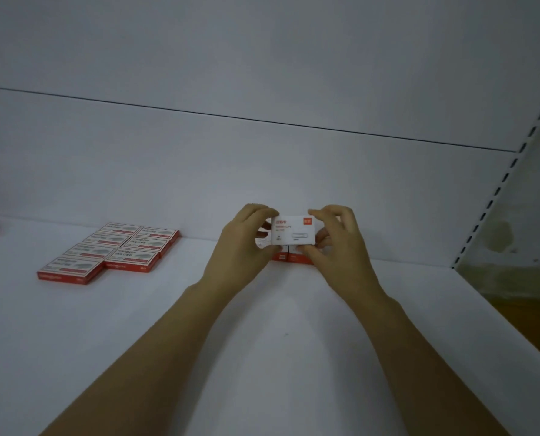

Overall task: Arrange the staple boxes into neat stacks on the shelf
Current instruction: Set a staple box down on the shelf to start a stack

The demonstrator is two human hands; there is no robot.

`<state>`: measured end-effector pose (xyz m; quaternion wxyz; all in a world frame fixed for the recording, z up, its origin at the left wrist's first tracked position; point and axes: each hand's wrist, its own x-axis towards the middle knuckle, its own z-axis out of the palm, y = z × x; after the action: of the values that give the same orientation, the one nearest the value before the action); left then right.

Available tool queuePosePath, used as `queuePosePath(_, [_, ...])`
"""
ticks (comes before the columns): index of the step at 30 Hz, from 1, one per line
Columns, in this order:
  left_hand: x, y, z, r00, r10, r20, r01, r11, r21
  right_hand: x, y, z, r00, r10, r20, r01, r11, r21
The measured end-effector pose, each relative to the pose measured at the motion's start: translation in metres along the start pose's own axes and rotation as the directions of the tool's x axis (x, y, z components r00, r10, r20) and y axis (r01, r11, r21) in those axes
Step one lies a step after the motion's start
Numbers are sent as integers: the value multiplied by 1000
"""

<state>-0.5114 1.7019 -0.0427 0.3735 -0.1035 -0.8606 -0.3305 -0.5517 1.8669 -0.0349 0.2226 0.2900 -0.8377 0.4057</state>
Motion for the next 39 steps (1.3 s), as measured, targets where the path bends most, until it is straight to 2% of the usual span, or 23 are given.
queuePosePath(2, [1,2,-6,985,-136,101,137,991,-2,-1,1,2,996,47,72,-50,998,31])
queuePosePath(5, [2,-3,-11,920,-306,246,305,951,43,-3,-2,5,978,120,170,-132,989,60])
queuePosePath(9, [3,-10,-16,846,-393,361,391,917,80,-5,-6,7,945,203,257,-217,976,27])
queuePosePath(14, [-1,-17,-12,789,-463,403,444,884,146,-12,-10,11,896,228,380,-261,965,37])
queuePosePath(18, [-2,-20,-10,755,-505,417,490,858,152,-14,-11,16,885,248,394,-284,958,34])
queuePosePath(25, [-3,-21,-7,746,-547,381,541,830,134,-11,-5,27,902,268,338,-298,954,38])
queuePosePath(39, [0,-31,4,764,-505,401,486,860,157,-6,0,37,923,259,283,-249,966,-71])
